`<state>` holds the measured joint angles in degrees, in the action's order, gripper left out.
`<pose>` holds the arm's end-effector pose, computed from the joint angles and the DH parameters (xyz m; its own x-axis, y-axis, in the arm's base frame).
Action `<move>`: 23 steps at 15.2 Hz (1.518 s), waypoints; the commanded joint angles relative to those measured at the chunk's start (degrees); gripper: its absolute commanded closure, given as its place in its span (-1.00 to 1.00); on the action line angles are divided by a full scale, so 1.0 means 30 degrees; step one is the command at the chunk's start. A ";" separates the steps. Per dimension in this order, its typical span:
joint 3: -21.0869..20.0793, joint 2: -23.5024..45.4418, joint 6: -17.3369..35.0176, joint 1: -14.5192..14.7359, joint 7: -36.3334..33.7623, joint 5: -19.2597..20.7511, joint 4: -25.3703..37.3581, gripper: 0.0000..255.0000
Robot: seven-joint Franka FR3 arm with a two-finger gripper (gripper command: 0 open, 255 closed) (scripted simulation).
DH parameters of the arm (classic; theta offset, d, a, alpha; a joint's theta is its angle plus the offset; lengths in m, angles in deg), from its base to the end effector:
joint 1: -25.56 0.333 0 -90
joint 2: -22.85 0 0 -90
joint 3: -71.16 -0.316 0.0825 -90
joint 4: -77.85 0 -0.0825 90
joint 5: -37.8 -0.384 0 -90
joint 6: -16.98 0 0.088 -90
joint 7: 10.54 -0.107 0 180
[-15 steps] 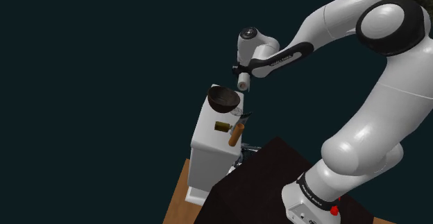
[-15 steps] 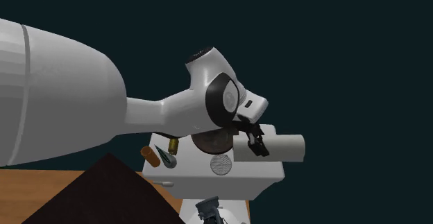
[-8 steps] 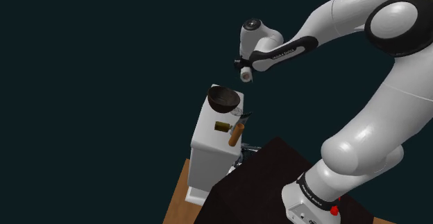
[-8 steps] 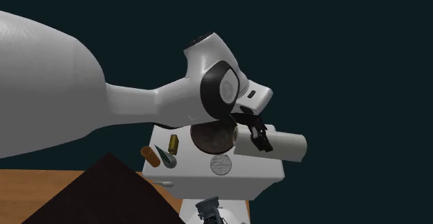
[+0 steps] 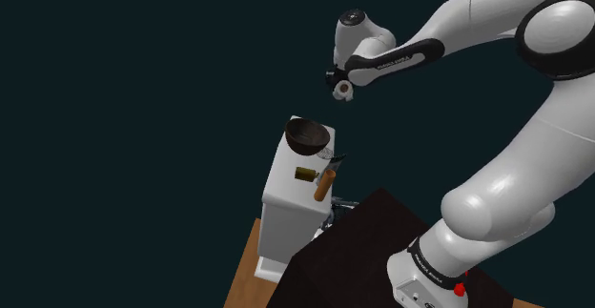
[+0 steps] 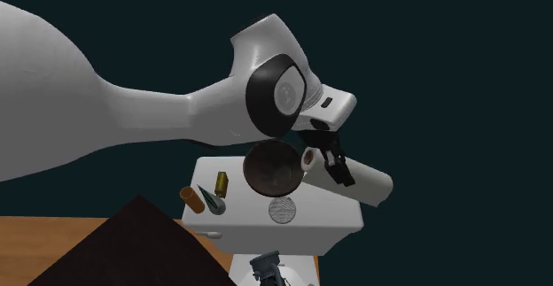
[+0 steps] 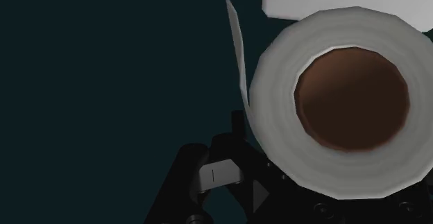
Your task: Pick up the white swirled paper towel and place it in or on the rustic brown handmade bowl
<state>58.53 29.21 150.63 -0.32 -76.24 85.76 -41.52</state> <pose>0.5630 -0.1476 0.3925 0.6316 -0.5731 0.5222 -0.7602 -0.5903 0.2715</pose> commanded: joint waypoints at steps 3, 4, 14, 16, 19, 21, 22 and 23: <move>-0.0398 -0.0909 -0.0632 0.0394 -0.0343 -0.0391 -0.0589 1.00; -0.0604 -0.1189 -0.0832 0.0617 -0.0688 -0.0456 -0.0908 1.00; -0.3007 -0.3122 -0.3266 0.2993 -0.3981 -0.1683 -0.2876 1.00; -0.3398 -0.3253 -0.3680 0.3356 -0.4459 -0.1911 -0.2970 1.00; -0.3411 -0.2808 -0.3242 0.3318 -0.5089 -0.1416 -0.3240 1.00; -0.3411 -0.2491 -0.2964 0.3298 -0.5523 -0.1064 -0.3396 1.00; -0.3409 -0.2327 -0.2829 0.3290 -0.5744 -0.0882 -0.3468 1.00; -0.3406 -0.2158 -0.2698 0.3282 -0.5967 -0.0695 -0.3535 1.00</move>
<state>48.31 22.09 142.06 9.56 -93.31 82.98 -51.93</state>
